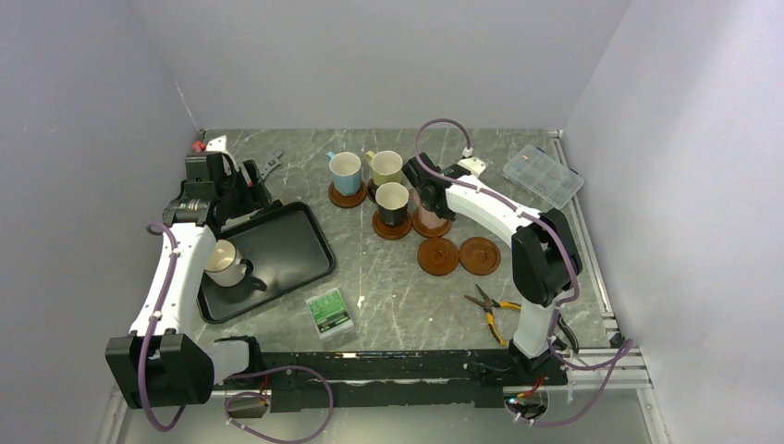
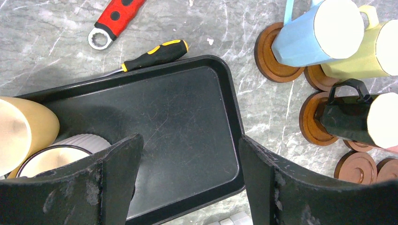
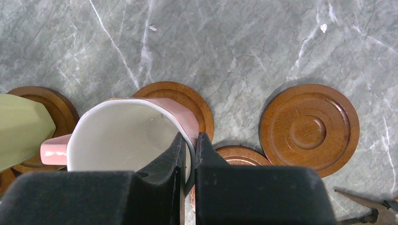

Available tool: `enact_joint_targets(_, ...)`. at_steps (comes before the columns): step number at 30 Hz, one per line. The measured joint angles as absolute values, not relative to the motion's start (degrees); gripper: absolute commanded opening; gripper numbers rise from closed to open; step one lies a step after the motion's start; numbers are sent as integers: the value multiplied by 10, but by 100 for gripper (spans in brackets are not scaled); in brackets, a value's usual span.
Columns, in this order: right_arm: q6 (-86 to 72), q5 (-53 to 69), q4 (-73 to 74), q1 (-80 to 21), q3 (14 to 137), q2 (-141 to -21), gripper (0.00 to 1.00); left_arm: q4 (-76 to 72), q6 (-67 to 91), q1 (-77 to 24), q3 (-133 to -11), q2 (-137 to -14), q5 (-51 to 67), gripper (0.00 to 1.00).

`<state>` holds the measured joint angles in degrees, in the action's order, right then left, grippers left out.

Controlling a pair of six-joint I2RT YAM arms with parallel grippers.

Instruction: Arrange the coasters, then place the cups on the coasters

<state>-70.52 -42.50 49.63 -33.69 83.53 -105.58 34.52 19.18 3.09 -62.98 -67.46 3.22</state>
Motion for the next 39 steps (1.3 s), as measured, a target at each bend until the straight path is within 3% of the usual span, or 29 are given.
enact_joint_targets(3, -707, -428, 498, -338, 835, -1056, 1, 345, 192, 31, -630, -675, 32, 80)
enact_joint_targets(8, -708, -428, 497, -338, 835, -1056, 21, 345, 192, 31, -630, -675, 32, 80)
enact_joint_targets(10, -711, -429, 496, -338, 835, -1056, 37, 345, 192, 31, -630, -675, 32, 80)
enact_joint_targets(15, -712, -430, 488, -338, 835, -1055, 60, 345, 192, 31, -630, -675, 32, 82)
enact_joint_targets(24, -671, -424, 457, -338, 821, -1005, 86, 342, 191, 31, -621, -675, 38, 84)
enact_joint_targets(30, -571, -387, 368, -338, 748, -879, 99, 353, 204, 76, -621, -699, 36, 83)
enact_joint_targets(39, -394, -315, 254, -334, 645, -687, 100, 385, 268, 162, -564, -686, 16, 83)
